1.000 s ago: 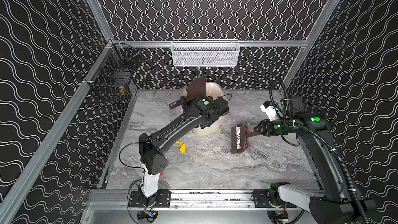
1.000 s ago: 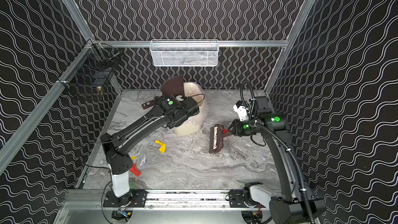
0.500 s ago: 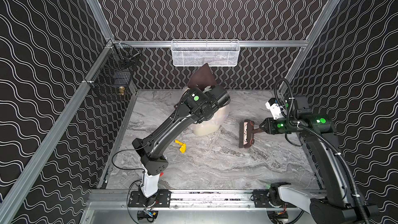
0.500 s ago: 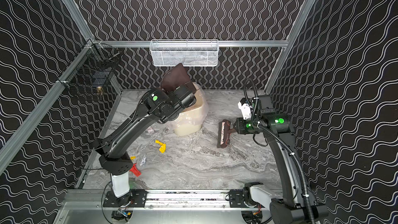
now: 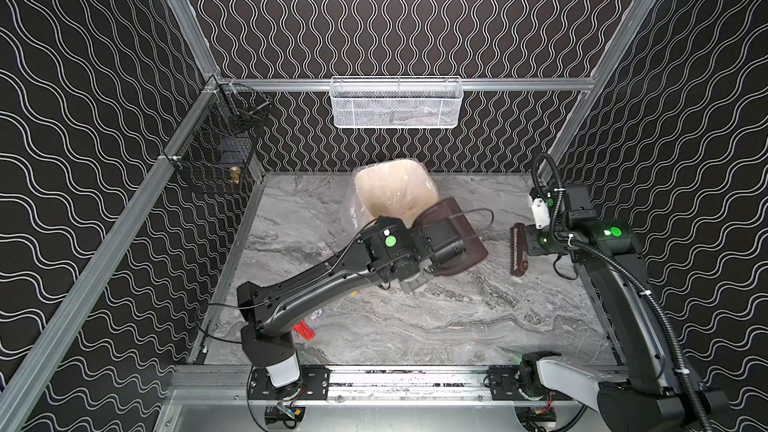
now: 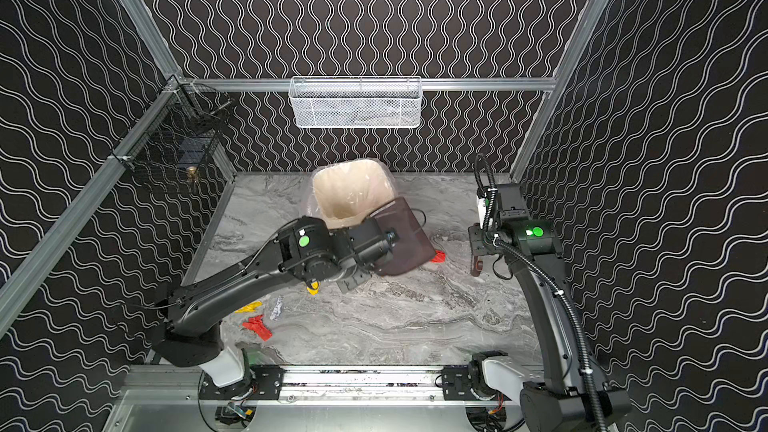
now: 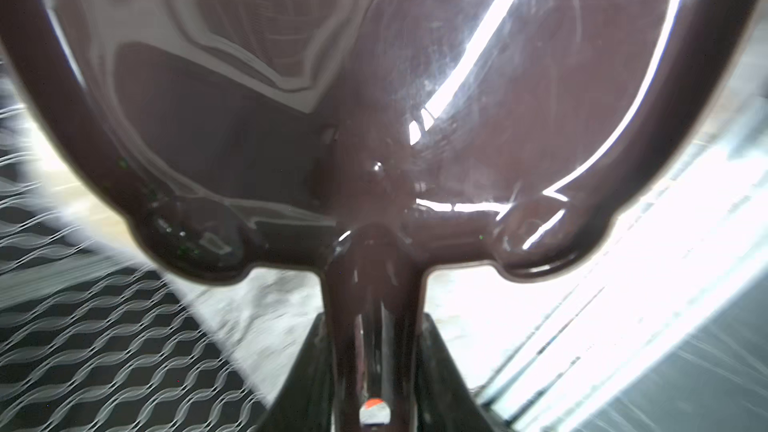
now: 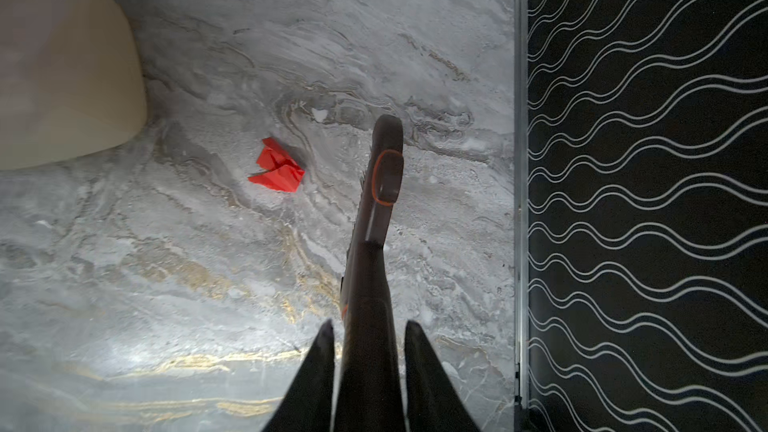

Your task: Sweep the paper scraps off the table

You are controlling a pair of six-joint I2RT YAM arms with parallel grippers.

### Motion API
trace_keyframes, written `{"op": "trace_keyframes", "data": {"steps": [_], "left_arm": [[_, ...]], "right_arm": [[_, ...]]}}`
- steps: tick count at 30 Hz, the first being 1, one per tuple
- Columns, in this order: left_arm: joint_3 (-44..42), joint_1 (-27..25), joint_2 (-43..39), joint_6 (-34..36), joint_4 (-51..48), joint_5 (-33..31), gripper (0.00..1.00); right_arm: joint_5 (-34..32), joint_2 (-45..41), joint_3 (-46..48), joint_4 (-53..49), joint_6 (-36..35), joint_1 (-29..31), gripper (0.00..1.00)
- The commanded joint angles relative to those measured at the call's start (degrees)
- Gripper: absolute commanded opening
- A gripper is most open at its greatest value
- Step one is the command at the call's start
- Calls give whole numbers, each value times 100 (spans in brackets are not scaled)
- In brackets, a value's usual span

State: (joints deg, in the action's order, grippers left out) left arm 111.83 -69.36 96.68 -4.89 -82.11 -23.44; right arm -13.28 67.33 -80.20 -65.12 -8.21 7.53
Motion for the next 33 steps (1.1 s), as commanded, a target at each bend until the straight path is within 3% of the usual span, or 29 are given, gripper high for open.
{"op": "trace_keyframes", "data": {"steps": [1,7,11,22,33], "left_arm": [[-697,-74,-277,-275,716,837,0],[-2122,-117,-653,-549,1429,1553,0],[-2861,-119,-686,-642,1748,1771,0],[-4396,118,-641,-1130,2788,2161,0],[-4841,562,-355,-1014,3122,2484,0]], "right_arm": [[-568,108,196,697,-432,-15,0],[-815,421,540,1194,-796,-23,0],[-495,690,588,1606,-1063,-26,0],[237,1006,520,1466,-1574,347,0],[372,990,581,625,-1621,1148,0]]}}
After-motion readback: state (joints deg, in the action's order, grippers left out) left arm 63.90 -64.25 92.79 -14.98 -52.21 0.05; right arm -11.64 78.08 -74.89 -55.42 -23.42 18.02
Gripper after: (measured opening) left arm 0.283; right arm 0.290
